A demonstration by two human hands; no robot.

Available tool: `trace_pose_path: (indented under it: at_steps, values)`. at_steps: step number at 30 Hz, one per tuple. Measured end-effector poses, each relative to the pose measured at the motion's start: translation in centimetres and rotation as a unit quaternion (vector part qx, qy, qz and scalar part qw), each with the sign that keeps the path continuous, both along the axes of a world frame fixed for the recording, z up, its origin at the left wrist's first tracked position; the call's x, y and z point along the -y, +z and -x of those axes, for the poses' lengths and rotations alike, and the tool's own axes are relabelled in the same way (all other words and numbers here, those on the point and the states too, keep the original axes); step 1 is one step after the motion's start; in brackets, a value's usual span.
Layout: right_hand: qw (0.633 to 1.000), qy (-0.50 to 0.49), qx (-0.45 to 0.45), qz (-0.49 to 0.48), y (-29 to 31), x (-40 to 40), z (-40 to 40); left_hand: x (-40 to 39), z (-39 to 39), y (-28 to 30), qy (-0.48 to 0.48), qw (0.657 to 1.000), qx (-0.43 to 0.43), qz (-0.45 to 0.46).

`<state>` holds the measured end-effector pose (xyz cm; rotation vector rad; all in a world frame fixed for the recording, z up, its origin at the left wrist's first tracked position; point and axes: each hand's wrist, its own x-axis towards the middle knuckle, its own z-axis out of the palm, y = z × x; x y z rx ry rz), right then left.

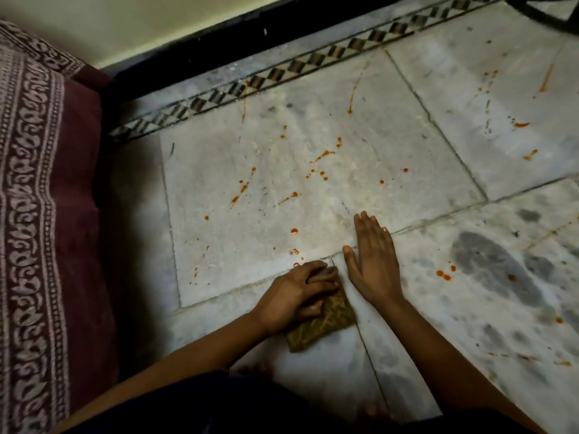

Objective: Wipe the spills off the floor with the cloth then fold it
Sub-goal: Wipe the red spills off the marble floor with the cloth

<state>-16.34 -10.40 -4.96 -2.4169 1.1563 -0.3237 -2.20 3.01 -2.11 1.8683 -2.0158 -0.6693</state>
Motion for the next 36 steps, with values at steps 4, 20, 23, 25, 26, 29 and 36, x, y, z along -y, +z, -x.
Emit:
trace_pose_path:
  at_steps: [4,20,23,25,26,29,36]
  values:
    - [1.000,0.007,-0.028,0.005,-0.4,0.7,-1.5,0.9,-3.1,1.0,0.127,0.989,-0.041,0.068]
    - [0.990,0.000,-0.128,0.051,-2.6,0.9,-2.0,5.0,-3.2,-3.1,0.189,0.959,0.206,-0.047]
    - [0.991,-0.003,-0.126,0.036,-2.6,0.5,-1.9,2.5,-3.4,-3.1,0.084,0.973,0.212,0.016]
    - [0.992,-0.008,-0.117,0.038,-2.5,0.7,-2.0,0.7,-5.0,-3.2,0.045,0.974,0.215,0.051]
    - [0.993,-0.009,-0.114,0.038,-2.5,0.8,-2.0,0.2,-6.1,-3.2,0.050,0.975,0.211,0.055]
    - [0.992,-0.008,-0.114,0.045,-2.5,1.0,-2.0,1.9,-8.4,-2.7,0.118,0.973,0.196,0.029]
    - [0.991,-0.007,-0.125,0.036,-2.4,0.7,-1.8,5.3,-5.0,-3.4,0.035,0.978,0.201,0.044]
